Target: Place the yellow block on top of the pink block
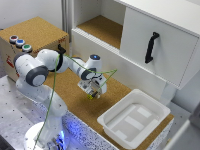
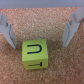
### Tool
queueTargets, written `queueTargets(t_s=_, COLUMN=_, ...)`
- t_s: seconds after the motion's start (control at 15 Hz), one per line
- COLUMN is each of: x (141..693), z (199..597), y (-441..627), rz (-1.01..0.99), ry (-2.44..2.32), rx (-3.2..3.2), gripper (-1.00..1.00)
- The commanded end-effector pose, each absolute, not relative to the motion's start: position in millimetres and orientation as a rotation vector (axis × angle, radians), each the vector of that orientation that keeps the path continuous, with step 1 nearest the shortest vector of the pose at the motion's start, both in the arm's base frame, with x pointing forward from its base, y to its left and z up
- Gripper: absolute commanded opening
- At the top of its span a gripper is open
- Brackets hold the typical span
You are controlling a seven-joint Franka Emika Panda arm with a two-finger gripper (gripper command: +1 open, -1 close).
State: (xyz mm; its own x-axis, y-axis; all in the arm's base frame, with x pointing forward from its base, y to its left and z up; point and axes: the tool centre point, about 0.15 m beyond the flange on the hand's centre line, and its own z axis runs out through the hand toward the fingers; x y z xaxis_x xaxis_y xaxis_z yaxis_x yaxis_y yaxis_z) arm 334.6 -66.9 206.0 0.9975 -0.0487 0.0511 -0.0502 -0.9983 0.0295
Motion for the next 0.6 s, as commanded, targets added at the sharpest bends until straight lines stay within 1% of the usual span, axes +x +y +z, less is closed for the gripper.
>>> queueTargets(t_s=0.0, x=309.8, z=199.7, y=-67.8, rz=0.024, ry=0.077, rx=3.111, gripper=1.00)
queueTargets(t_s=0.33, x=296.3, z=193.2, y=-65.9, rz=0.005, ry=0.100, rx=3.123, gripper=1.00)
queueTargets(t_s=0.53, x=299.3, z=198.9, y=-61.7, rz=0.053, ry=0.081, rx=3.140, gripper=1.00)
